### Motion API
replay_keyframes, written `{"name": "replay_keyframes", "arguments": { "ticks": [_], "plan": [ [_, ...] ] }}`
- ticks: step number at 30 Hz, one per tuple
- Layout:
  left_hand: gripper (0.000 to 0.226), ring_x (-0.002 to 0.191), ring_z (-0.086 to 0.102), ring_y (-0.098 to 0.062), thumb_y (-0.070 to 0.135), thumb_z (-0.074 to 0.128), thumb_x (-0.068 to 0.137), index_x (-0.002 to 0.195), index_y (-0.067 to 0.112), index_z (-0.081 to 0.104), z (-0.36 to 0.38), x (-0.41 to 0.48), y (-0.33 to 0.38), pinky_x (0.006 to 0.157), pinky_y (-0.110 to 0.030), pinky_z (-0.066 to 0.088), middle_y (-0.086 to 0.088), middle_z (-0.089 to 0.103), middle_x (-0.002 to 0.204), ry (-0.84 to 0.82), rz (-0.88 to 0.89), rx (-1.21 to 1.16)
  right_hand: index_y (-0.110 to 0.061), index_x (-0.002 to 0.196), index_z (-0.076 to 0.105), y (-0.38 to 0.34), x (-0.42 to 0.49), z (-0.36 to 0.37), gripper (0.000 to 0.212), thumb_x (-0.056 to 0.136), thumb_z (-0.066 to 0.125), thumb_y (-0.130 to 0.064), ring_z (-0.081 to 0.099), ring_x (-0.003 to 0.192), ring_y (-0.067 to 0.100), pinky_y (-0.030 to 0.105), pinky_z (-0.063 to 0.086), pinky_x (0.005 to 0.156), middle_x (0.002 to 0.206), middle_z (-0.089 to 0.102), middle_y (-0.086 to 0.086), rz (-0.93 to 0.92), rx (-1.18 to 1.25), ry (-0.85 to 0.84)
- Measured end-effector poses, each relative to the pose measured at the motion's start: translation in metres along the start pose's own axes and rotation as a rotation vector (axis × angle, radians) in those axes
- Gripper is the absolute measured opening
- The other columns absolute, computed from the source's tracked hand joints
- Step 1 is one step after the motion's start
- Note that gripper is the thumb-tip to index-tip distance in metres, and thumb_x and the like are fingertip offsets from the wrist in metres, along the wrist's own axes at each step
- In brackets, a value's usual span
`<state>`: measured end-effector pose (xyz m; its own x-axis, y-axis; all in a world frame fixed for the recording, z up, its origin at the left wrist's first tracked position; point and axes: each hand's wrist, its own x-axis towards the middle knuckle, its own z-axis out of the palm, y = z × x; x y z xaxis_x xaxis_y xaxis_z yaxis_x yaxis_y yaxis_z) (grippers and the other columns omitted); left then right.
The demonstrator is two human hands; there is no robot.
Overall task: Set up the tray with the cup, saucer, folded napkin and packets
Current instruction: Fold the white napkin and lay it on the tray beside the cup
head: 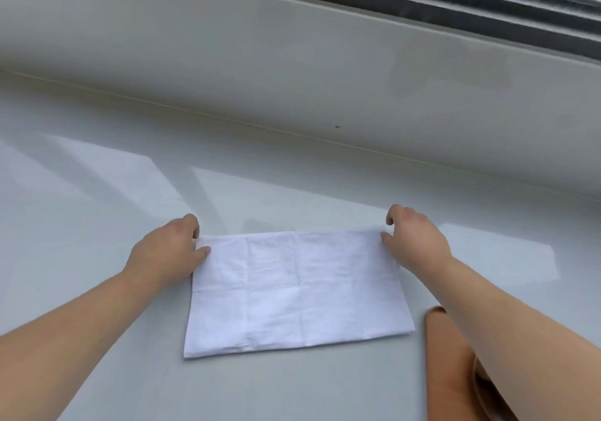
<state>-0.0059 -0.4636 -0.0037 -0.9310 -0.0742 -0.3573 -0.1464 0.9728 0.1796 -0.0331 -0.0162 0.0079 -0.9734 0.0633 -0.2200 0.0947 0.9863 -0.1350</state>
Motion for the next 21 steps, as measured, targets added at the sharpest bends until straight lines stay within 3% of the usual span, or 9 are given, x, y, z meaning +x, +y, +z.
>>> {"name": "replay_keyframes", "arguments": {
  "ticks": [4,6,9,11,13,16,18,21],
  "plan": [
    [0.027,0.091,0.054,-0.011,0.057,0.062,0.084,0.099,0.039,0.048,0.016,-0.038,-0.001,0.067,-0.032,0.045,0.017,0.052,0.1,-0.078,0.282,0.055,-0.026,0.107,0.056,0.002,-0.042,0.004,0.025,0.088,0.056,-0.042,0.055,0.101,0.021,0.033,0.045,0.071,0.106,0.058,-0.005,-0.346,-0.104,-0.172],
    [0.044,0.103,0.053,-0.011,0.073,0.055,0.078,0.104,0.038,0.056,0.028,-0.062,-0.002,0.077,-0.03,0.047,0.018,0.052,0.109,-0.076,0.404,0.105,-0.027,0.108,0.057,0.007,-0.068,0.007,0.036,0.086,0.052,-0.055,0.054,0.102,0.02,0.034,0.048,0.076,0.107,0.057,-0.006,-0.483,-0.215,-0.246],
    [0.073,0.127,0.051,-0.017,0.089,0.054,0.07,0.119,0.034,0.062,0.045,-0.095,-0.004,0.102,-0.035,0.045,0.011,0.053,0.136,-0.066,0.489,0.176,-0.026,0.113,0.057,0.02,-0.104,0.012,0.051,0.081,0.046,-0.065,0.052,0.101,0.02,0.035,0.049,0.086,0.11,0.053,-0.006,-0.578,-0.318,-0.314],
    [0.078,0.14,0.047,-0.021,0.087,0.055,0.072,0.128,0.033,0.06,0.053,-0.114,-0.006,0.113,-0.039,0.04,0.006,0.048,0.152,-0.079,0.486,0.206,-0.026,0.119,0.056,0.03,-0.119,0.016,0.05,0.081,0.047,-0.059,0.051,0.106,0.02,0.034,0.048,0.09,0.116,0.052,-0.006,-0.588,-0.354,-0.309],
    [0.065,0.135,0.055,-0.025,0.076,0.055,0.079,0.123,0.03,0.066,0.057,-0.13,-0.005,0.11,-0.039,0.046,0.001,0.054,0.151,-0.02,0.497,0.246,-0.024,0.122,0.056,0.036,-0.127,0.02,0.042,0.085,0.049,-0.043,0.051,0.11,0.021,0.034,0.047,0.092,0.121,0.052,-0.004,-0.578,-0.4,-0.276],
    [0.039,0.106,0.074,-0.028,0.051,0.054,0.089,0.096,0.02,0.077,0.063,-0.142,0.001,0.086,-0.04,0.062,-0.005,0.073,0.125,0.134,0.533,0.237,-0.021,0.112,0.06,0.038,-0.135,0.026,0.023,0.092,0.047,-0.024,0.054,0.106,0.022,0.035,0.049,0.087,0.115,0.056,-0.003,-0.554,-0.399,-0.203],
    [0.016,0.103,0.073,-0.028,0.03,0.066,0.094,0.093,0.018,0.076,0.066,-0.143,0.007,0.084,-0.04,0.061,-0.003,0.075,0.12,0.181,0.472,0.128,-0.023,0.105,0.061,0.037,-0.136,0.026,0.02,0.098,0.043,-0.025,0.057,0.102,0.02,0.034,0.051,0.08,0.107,0.06,-0.007,-0.465,-0.308,-0.142],
    [0.008,0.09,0.066,-0.018,0.036,0.058,0.1,0.094,0.035,0.063,0.059,-0.132,0.01,0.07,-0.035,0.053,0.012,0.071,0.094,0.112,0.249,-0.104,-0.022,0.097,0.061,0.028,-0.124,0.014,0.017,0.1,0.045,-0.028,0.06,0.086,0.022,0.036,0.051,0.07,0.092,0.064,-0.005,-0.262,-0.02,-0.127]
  ]
}}
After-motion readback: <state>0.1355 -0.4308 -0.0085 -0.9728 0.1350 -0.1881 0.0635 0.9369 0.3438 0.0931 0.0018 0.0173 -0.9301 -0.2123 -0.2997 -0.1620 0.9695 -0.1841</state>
